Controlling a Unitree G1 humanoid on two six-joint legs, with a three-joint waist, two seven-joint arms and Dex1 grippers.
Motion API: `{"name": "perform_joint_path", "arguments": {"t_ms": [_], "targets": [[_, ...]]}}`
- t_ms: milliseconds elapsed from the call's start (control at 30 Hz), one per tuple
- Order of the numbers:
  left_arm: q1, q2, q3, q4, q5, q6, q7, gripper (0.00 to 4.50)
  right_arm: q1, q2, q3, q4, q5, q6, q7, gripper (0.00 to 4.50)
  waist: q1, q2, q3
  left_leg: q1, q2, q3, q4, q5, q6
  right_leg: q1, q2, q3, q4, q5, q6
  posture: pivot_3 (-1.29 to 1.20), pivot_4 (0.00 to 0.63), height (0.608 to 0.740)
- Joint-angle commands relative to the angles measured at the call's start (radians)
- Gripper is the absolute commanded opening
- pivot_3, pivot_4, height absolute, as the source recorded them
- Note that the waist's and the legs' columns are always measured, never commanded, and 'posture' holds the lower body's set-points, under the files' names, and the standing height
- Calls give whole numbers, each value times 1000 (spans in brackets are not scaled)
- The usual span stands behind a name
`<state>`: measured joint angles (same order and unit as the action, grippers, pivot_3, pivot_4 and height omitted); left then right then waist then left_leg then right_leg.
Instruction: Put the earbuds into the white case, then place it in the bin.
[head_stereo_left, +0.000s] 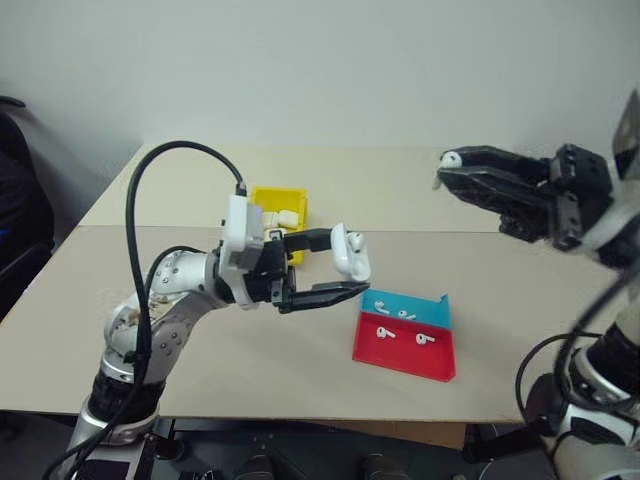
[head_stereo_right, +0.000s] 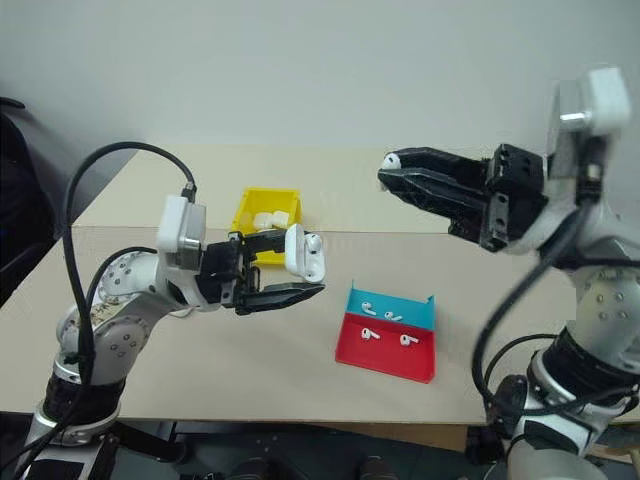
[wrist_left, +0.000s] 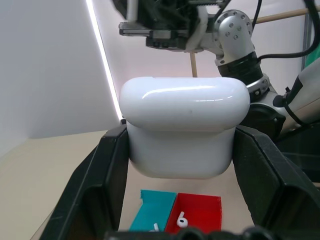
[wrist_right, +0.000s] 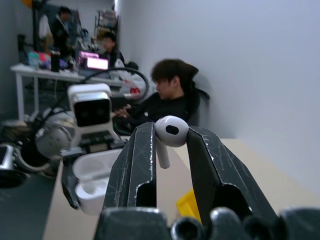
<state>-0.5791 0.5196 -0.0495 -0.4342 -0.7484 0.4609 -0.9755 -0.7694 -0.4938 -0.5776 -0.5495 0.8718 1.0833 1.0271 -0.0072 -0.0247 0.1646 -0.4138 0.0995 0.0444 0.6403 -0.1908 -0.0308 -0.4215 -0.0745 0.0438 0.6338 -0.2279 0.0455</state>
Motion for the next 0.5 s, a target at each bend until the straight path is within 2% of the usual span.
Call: {"name": "perform_joint_path", "arguments": {"t_ms": [33, 167, 300, 500], "targets": [[-22, -18, -12, 2, 6, -19, -16, 2782, 28, 30, 10, -53, 186, 16, -134, 1010, -4, 0, 0, 0, 0, 0, 0, 0, 0, 0, 0, 0, 0, 0, 0, 0, 150, 740], [-25, -40, -19, 1, 8, -18, -11, 2782, 103, 54, 88, -90, 303, -41, -212, 1010, -7, 0, 0, -1, 0, -1, 0, 0, 0, 0, 0, 0, 0, 0, 0, 0, 150, 740], [-16, -46, -18, -2, 16, -20, -19, 2782, 154, 29, 176, -101, 310, -90, -233, 1010, -7, 0, 0, -1, 0, -1, 0, 0, 0, 0, 0, 0, 0, 0, 0, 0, 150, 740], [-3, -47, -11, -10, 21, -26, -19, 2782, 207, -31, 243, -90, 297, -162, -213, 1010, -5, 0, 0, -1, 0, -2, 0, 0, 0, 0, 0, 0, -1, 0, 0, 0, 150, 740]]}}
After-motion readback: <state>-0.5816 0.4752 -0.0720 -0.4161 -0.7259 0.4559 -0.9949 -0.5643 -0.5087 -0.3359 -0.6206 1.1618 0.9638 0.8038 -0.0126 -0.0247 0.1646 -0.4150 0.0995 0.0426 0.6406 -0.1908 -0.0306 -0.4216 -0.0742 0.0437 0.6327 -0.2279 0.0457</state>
